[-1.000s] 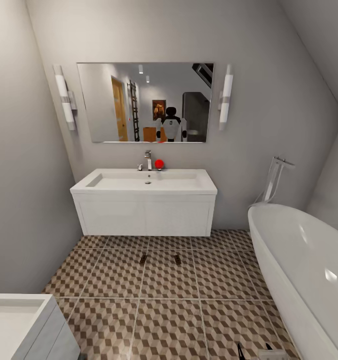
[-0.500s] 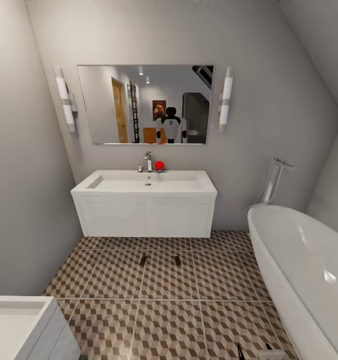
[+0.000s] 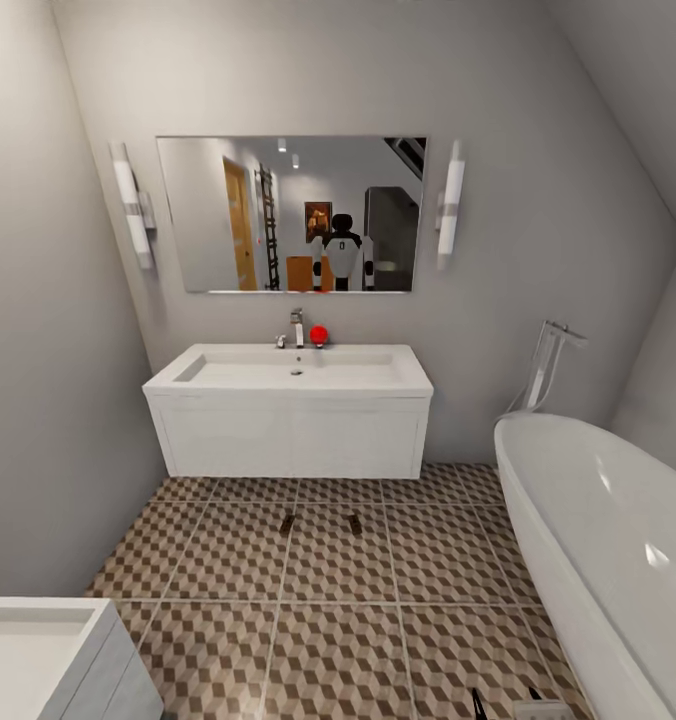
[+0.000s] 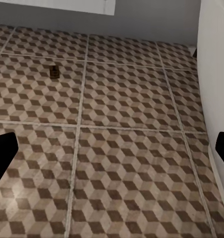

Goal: Take the four mousetraps from the cabinet in the bathroom and place them on the bathroom floor. Make sure all four end up on the same floor surface, and ensure that at least two of them are either under or directly next to the same bathroom sink.

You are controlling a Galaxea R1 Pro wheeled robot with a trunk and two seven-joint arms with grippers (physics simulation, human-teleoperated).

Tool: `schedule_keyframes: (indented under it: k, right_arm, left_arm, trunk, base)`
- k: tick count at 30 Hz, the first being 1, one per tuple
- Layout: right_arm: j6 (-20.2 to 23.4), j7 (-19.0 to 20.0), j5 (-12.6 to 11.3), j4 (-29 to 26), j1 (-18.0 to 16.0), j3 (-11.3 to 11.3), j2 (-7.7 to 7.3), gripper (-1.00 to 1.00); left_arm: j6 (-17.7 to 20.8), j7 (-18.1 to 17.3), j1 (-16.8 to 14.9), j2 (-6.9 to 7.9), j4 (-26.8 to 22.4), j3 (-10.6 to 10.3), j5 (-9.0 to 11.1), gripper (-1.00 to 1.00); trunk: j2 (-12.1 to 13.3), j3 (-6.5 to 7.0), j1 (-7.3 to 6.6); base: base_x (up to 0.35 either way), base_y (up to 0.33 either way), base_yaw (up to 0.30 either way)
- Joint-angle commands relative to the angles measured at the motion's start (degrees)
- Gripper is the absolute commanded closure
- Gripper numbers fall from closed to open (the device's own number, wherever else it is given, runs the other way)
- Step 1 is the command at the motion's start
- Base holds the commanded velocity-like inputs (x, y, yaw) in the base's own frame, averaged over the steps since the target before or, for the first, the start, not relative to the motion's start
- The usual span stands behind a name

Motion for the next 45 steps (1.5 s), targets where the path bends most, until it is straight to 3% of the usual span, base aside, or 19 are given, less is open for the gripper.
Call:
schedule_keyframes:
  k: [1, 45]
  right_arm:
    - [-0.1, -0.4, 0.1, 0.0, 0.0, 0.3, 0.0, -1.0]
    - [-0.1, -0.3, 0.1, 0.1, 0.0, 0.3, 0.09, -1.0]
  left_arm:
    - [-0.1, 0.3, 0.0, -0.01, 0.0, -0.5, 0.2, -1.0]
    - [-0.1, 0.3, 0.0, -0.06, 0.0, -0.5, 0.2, -1.0]
  trunk:
    - [0.4, 0.12, -0.23]
    - [18.0, 8.02, -9.89]
  base:
    - [0.0, 0.0, 0.0]
    - [0.0, 0.0, 0.0]
